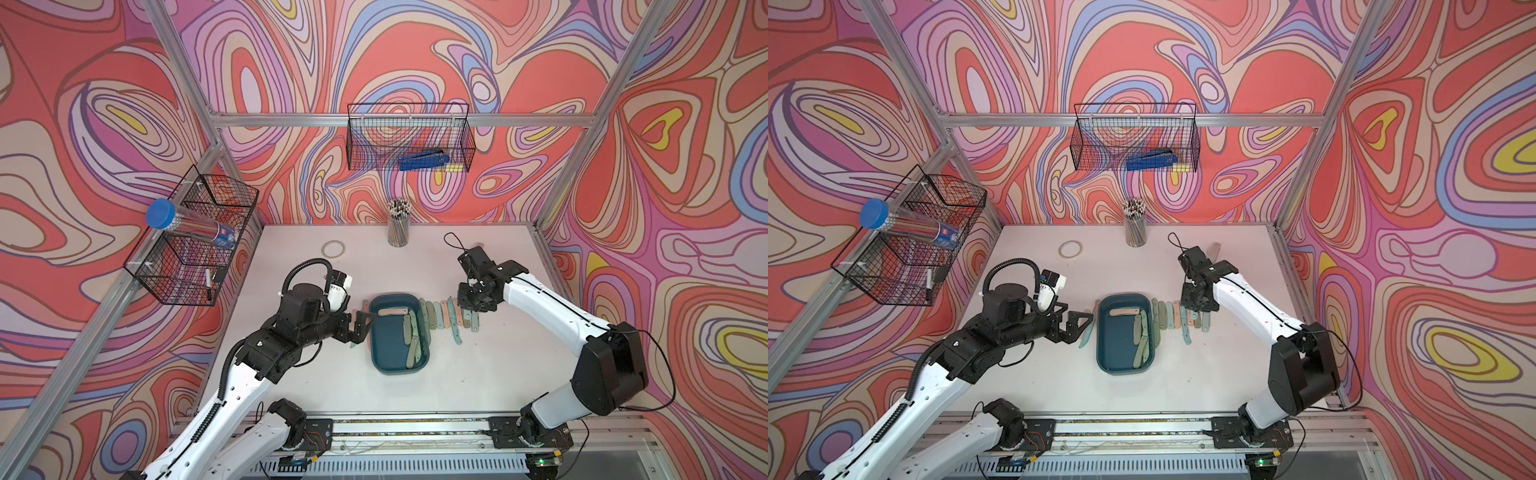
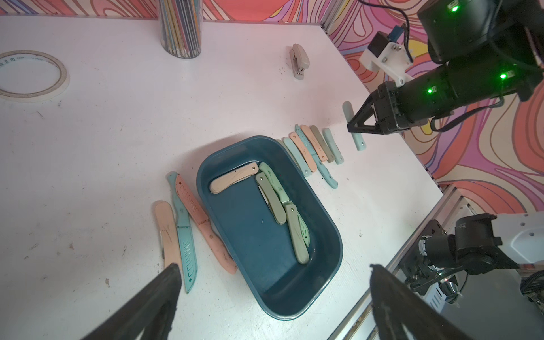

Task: Take the fruit knife out of the storage box
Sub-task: Place the fruit knife at the center of the board.

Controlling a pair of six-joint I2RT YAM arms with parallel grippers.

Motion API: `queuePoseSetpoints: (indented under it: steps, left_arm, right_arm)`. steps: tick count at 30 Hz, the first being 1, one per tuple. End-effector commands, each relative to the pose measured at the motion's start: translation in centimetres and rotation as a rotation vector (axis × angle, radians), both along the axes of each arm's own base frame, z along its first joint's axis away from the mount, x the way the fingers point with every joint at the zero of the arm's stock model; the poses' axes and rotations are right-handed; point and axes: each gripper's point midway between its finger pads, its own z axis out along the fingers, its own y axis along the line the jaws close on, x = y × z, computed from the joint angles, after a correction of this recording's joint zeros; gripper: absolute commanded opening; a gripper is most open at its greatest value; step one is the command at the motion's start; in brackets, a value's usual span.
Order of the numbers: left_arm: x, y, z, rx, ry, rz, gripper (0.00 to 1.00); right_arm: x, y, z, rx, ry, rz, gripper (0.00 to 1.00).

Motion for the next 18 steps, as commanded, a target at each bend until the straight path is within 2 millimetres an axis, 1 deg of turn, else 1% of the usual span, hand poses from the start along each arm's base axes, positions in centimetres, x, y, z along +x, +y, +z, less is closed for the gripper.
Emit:
queuePoseSetpoints:
  steps: [1, 4, 8, 13, 18]
  left_arm:
    - [-0.2, -0.4, -0.1, -0.002, 0.004, -0.025, 1.0]
    - [-0.2, -0.4, -0.1, -0.002, 0.003, -0.023, 1.0]
    - [-0.1, -0.3, -0.2, 0.001, 0.006, -0.019, 1.0]
    - [-0.1, -0.3, -0.3, 0.005, 0.011, -0.018, 1.0]
    - [-0.1, -0.3, -0.3, 0.006, 0.01, -0.017, 1.0]
  right_arm:
    - [-0.1, -2.3, -0.9, -0.011, 0.015, 0.004, 0.2]
    - [-0.1, -4.3, -2.8, -0.003, 0.057, -0.033, 0.2]
    - [-0.1, -5.8, -5.6, 0.016, 0.119, -0.069, 0.2]
    - [0.1, -6.5, -7.9, 0.001, 0.169, -0.076, 0.2]
    - [0.9, -6.4, -9.3, 0.004, 0.187, -0.068, 0.2]
